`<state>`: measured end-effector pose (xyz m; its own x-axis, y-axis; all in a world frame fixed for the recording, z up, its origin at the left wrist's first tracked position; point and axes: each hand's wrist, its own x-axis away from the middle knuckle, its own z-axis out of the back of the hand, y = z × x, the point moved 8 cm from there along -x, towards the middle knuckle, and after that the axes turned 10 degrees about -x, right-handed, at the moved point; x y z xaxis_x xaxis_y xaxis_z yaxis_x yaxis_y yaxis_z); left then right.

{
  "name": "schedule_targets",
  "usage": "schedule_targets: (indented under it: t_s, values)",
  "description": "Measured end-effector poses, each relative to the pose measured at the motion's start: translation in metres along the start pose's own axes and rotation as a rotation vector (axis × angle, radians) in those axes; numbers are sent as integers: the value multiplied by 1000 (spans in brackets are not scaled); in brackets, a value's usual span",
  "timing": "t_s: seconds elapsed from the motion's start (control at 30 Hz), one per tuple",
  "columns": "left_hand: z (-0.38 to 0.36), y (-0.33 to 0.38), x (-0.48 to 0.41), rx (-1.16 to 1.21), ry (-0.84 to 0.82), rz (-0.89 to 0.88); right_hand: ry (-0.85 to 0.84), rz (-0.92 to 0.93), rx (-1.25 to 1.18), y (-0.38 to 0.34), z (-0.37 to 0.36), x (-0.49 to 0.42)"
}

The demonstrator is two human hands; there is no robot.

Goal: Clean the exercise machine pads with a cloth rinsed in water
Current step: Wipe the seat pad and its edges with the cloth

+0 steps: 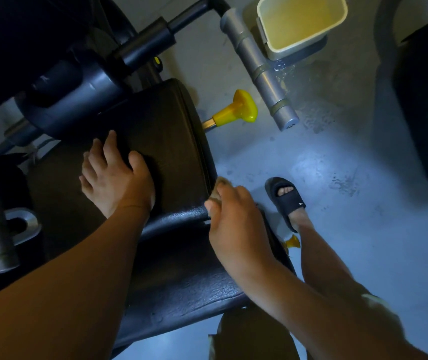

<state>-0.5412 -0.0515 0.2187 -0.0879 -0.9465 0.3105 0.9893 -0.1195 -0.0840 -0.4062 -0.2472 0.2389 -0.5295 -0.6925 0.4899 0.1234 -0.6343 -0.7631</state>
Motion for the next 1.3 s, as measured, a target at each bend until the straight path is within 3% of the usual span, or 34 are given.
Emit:
schedule_targets:
  t_s: [0.4,0.63,0.8,1.0,1.2,1.3]
  values:
    - [-2,-2,-3,-35,0,15,191,172,-93,-43,-1,-144]
    - [-1,-4,-4,-41,11,14,150,237,-98,-67,-9,-197]
    - [0,-5,-4,-40,8,20,-37,605,157,-79,-37,-159]
    - [-1,-7,-4,-25,12,17,-454,674,306,-57,-42,-83]
    - [-5,-9,-8,-33,21,5,-307,711,420,-93,-63,-151]
    - [-6,-11,-7,-15,16,-5,-397,723,454,-107,-93,-153]
